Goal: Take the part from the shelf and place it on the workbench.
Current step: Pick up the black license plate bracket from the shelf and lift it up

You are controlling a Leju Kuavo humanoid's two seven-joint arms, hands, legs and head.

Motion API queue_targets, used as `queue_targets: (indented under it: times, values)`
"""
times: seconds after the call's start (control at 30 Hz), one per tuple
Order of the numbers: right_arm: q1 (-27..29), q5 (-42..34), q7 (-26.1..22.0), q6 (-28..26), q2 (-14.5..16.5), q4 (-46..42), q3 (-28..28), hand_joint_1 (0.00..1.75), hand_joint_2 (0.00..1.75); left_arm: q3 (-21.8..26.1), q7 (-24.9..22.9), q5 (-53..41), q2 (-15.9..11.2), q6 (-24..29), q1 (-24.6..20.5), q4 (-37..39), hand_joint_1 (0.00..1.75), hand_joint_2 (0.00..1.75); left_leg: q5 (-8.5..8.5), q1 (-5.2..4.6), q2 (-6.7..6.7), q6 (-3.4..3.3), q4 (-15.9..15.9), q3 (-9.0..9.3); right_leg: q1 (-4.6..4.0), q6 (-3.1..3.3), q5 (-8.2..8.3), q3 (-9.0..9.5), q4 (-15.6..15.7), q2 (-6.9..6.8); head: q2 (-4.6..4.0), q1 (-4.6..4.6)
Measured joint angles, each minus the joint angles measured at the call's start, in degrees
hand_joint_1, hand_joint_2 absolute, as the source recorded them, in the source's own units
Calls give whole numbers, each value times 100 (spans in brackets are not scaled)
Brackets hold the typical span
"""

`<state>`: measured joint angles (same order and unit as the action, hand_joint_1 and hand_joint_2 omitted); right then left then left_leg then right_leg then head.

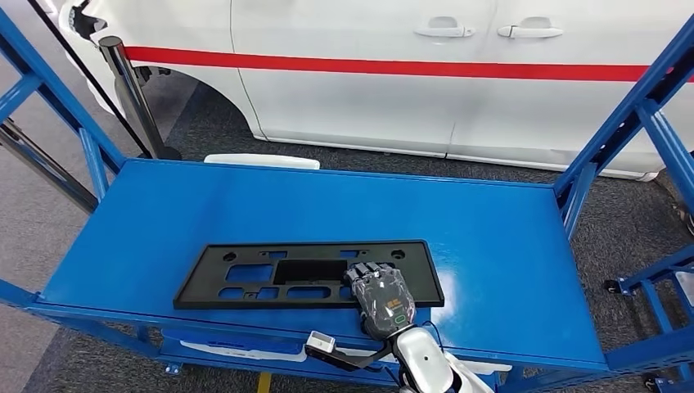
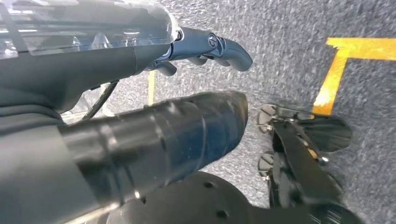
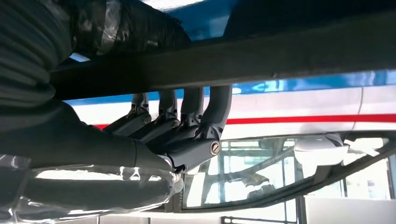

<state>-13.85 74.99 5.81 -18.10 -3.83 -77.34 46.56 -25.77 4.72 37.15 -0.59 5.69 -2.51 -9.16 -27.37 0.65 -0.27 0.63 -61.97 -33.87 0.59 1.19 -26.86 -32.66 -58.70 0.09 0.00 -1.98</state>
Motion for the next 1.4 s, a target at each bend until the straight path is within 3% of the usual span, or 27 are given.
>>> queue_targets:
  times: [0.07,0.13,0.2,0.23,0.3,0.37,0.4,0.43,0.47,0.53,0.57,0.7,0.77,0.83,0.87,0.9,0.93,1.03,1.1,1.17,1.2,1.27,1.33,1.37,1.4]
  values:
    - [-15,-2,10,12,-2,3,1,175,175,0,41,2,-3,3,-11,0,0,175,84,-25,-6,-53,384,166,-15,-57,3,-11,2,9,0,-1]
    - [-24,-2,13,26,-4,5,3,175,175,-1,78,4,-3,2,-14,0,0,175,91,-36,-11,-118,414,172,-21,-121,16,-18,16,18,0,-2]
    - [-24,-5,12,40,-4,7,4,175,175,-4,127,4,-2,-1,-9,0,0,175,118,-14,2,-190,452,185,-19,-175,-91,-67,-116,15,0,-3]
    - [-22,-7,12,44,-5,8,4,175,175,-5,154,3,-2,0,-9,0,0,175,133,-4,11,-225,470,189,-20,-193,-232,-164,-333,13,0,-5]
    - [-13,-10,11,46,-8,19,5,175,175,-8,199,-4,-4,19,-12,0,0,175,139,-16,24,-266,471,178,-17,-206,-610,-498,-1054,8,0,-7]
    - [-4,-10,9,49,-13,37,6,175,175,-9,221,-9,-8,42,-15,0,0,175,136,-30,27,-275,463,173,-16,-208,-764,-751,-1588,8,0,-6]
    - [-1,-10,7,50,-14,44,7,175,175,-9,224,-9,-10,61,-15,0,0,175,132,-35,24,-276,455,175,-16,-201,-674,-737,-1559,7,0,-6]
    - [-1,-10,4,51,-15,48,7,175,175,-9,213,-6,-11,102,-15,0,0,175,125,-37,20,-273,444,180,-17,-186,-494,-614,-1308,7,0,-6]
    - [-1,-10,1,51,-15,49,7,175,175,-9,188,4,-11,159,-16,0,0,175,115,-38,15,-266,428,184,-19,-161,-287,-423,-919,7,0,-7]
    - [-1,-5,-4,45,-15,44,7,175,175,-8,126,31,-11,283,-20,0,0,175,86,-58,5,-226,382,172,-35,-113,-58,-109,-251,8,0,-6]
    - [3,1,-5,40,-15,39,8,175,175,-8,104,41,-14,316,-19,0,0,175,77,-63,2,-200,367,164,-46,-95,-40,-47,-104,9,0,-5]
    - [19,15,-4,29,-15,21,11,175,175,-7,76,52,-27,328,-9,0,0,175,-6,-49,-2,-76,288,140,-41,11,-12,-6,-3,-3,0,-2]
    - [23,47,18,12,-15,21,11,175,175,-7,46,50,-31,325,-9,0,0,175,-309,-29,0,-14,-180,-58,-23,56,12,16,35,-25,0,-1]
    - [49,201,133,-64,-16,21,11,175,175,-8,-19,44,-32,335,-10,0,0,175,-660,-12,1,31,-930,-398,-24,68,15,6,33,-40,0,-1]
    - [77,362,256,-132,-16,22,11,175,175,-9,-52,44,-32,343,-5,0,0,175,-726,-2,1,48,-1181,-514,-23,68,15,1,29,-44,0,-1]
    - [116,573,435,-224,-18,22,11,175,175,-10,-79,46,-31,351,2,0,0,175,-676,9,2,59,-1223,-534,-21,67,14,-2,23,-45,0,-1]
    - [161,824,688,-339,-22,22,11,175,175,-11,-107,51,-31,366,9,0,0,175,-519,21,3,64,-1026,-441,-18,63,11,-3,17,-44,0,-1]
    - [171,1370,1904,-704,-120,-19,111,175,175,-16,-191,78,-29,429,18,0,0,175,0,30,0,34,117,95,-22,7,7,-23,-19,-35,0,-3]
    - [-39,1458,2588,-896,-335,-104,359,175,175,-25,-259,96,-28,444,16,0,0,175,59,-1,-2,-17,356,173,-27,-70,40,-74,-38,-15,0,-5]
    - [-270,1472,2738,-1050,-589,-264,595,175,175,-38,-318,106,-27,445,4,0,0,175,117,-7,10,-94,368,132,-18,-146,61,-110,-45,2,0,-5]
    - [-354,1478,2739,-1113,-700,-361,667,175,175,-46,-334,109,-22,445,-7,0,0,175,151,0,19,-145,392,122,-14,-175,1,-131,-92,2,0,-6]
    - [-488,1481,2739,-1178,-868,-545,723,175,175,-59,-348,116,-13,444,-20,0,0,175,219,12,35,-247,436,83,-7,-211,-340,-277,-481,0,0,-10]
    - [-587,1481,2739,-1214,-1014,-728,742,175,175,-73,-353,129,-9,441,-22,0,0,175,258,-8,36,-294,423,11,2,-232,-773,-532,-1194,1,0,-10]
    - [-618,1481,2739,-1228,-1080,-820,745,175,175,-81,-353,136,-9,439,-21,0,0,175,276,-17,36,-301,407,-29,8,-241,-890,-620,-1480,0,0,-9]
    - [-643,1480,2739,-1238,-1139,-903,745,175,175,-92,-354,140,-9,437,-20,0,0,175,293,-21,36,-301,387,-70,14,-248,-895,-622,-1589,-1,0,-8]
